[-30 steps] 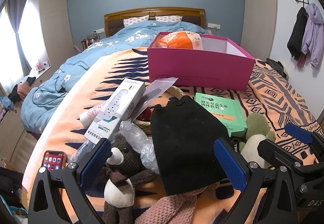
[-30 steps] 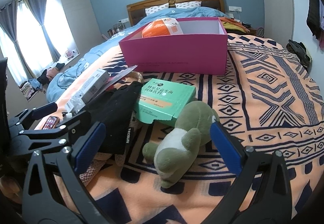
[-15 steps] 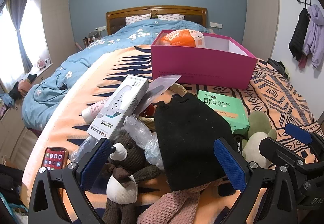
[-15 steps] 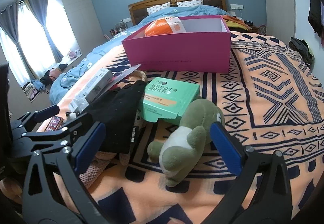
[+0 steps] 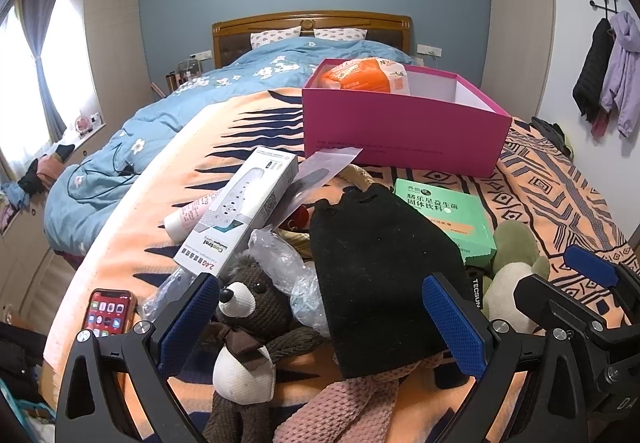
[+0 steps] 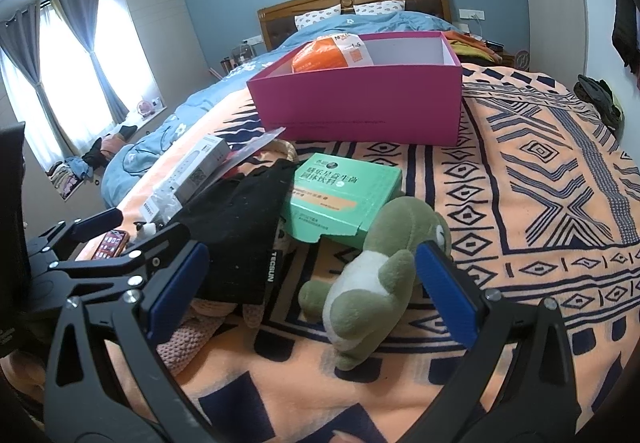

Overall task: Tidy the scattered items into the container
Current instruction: 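Move both tools toward the green plush frog beside the mint-green box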

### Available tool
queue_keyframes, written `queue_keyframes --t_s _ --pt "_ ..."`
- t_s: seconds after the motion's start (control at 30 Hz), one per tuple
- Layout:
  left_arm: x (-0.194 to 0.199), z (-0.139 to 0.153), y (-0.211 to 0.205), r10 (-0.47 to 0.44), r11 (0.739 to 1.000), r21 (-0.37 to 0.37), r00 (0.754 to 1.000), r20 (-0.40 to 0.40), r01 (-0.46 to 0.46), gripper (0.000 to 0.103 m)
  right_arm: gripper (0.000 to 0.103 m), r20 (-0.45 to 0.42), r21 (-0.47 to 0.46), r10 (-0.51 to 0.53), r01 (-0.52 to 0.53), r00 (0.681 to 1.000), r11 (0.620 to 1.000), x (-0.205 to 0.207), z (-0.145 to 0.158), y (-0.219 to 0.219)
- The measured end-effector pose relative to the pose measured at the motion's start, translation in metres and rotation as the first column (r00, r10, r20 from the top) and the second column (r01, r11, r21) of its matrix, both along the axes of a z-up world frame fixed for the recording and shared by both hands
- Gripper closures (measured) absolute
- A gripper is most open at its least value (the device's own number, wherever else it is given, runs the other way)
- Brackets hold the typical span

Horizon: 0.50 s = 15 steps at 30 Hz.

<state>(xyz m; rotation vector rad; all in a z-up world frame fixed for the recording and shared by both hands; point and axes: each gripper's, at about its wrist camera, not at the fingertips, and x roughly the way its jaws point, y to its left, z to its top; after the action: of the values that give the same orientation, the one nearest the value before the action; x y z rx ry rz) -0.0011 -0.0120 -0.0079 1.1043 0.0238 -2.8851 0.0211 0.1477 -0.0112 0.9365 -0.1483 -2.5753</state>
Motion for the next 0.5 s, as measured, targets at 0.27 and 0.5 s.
queue_keyframes --t_s 0.27,0.5 --pt "0.0 0.0003 -0.0011 0.0 1.0 0.003 1.0 0.0 0.0 0.0 0.0 0.002 0.0 0.0 0.0 1.0 1.0 -0.0011 0.0006 0.0004" --pt "-0.0054 -0.0009 -0.0074 -0.009 1.0 0.023 1.0 0.009 0.009 0.0 0.0 0.021 -0.018 0.003 -0.003 1.0 1.0 -0.0064 -0.001 0.0054"
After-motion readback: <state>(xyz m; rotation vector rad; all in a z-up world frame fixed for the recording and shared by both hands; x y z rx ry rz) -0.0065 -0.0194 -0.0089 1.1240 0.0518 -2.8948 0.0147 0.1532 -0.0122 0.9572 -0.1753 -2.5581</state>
